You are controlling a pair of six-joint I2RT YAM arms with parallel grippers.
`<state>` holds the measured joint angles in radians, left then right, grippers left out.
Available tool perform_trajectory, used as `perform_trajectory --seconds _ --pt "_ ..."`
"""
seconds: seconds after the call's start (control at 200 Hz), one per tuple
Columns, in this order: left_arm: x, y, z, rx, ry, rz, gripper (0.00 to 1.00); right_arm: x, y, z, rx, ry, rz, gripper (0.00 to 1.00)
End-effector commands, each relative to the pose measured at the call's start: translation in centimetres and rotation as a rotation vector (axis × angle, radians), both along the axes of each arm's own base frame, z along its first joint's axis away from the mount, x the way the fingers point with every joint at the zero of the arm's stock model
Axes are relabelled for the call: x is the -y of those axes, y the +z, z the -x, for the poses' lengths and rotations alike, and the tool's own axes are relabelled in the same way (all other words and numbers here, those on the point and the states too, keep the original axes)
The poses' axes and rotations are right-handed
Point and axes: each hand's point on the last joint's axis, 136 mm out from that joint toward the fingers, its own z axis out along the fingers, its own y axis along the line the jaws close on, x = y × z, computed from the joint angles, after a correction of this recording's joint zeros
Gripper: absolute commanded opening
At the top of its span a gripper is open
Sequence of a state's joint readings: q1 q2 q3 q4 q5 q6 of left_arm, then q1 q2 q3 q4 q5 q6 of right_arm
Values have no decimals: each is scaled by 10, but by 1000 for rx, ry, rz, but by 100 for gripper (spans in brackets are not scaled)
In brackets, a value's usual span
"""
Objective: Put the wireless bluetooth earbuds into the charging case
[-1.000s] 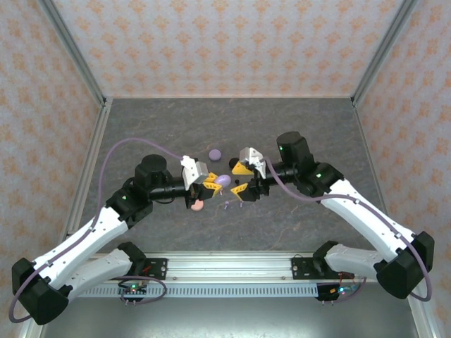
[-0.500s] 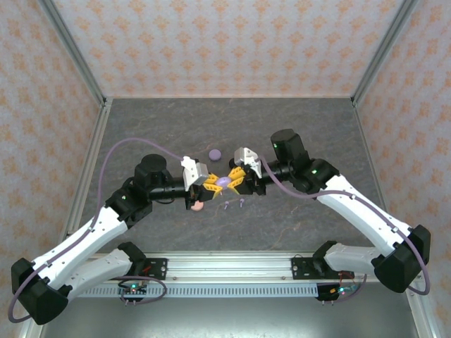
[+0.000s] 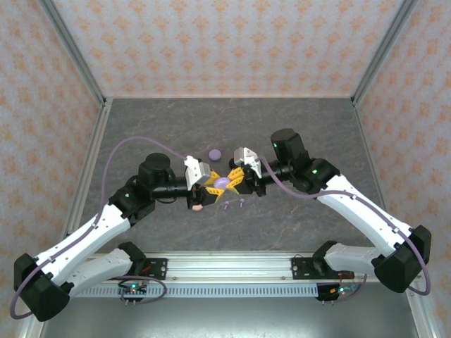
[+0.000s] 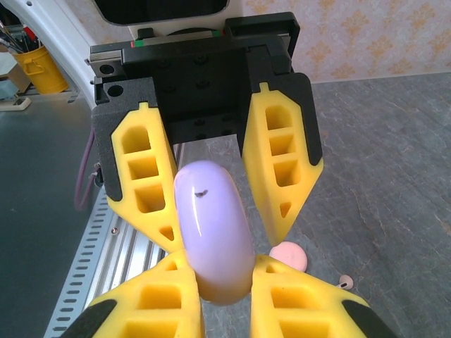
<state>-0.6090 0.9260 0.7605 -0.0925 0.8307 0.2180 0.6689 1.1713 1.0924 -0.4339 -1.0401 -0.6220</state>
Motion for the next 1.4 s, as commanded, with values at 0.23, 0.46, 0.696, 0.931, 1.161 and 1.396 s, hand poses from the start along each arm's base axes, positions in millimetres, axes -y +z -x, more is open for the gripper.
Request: perform_trajectory --seconds 0.23,0.46,0.696,0.931,1.161,1.396 --pt "5 21 0 39 -15 39 32 -3 16 3 21 18 -34 16" --pt "7 22 0 34 -21 42 21 -3 8 2 11 9 -3 16" --pt "7 18 -1 27 -18 29 20 0 15 -7 28 -56 -6 41" --pt "9 13 -2 17 -21 19 19 1 24 -19 60 -132 -38 59" --pt "10 12 -1 16 -25 15 18 1 27 -33 67 -208 -35 65" --pt "10 12 0 19 -26 16 18 3 28 -50 46 -299 -14 66"
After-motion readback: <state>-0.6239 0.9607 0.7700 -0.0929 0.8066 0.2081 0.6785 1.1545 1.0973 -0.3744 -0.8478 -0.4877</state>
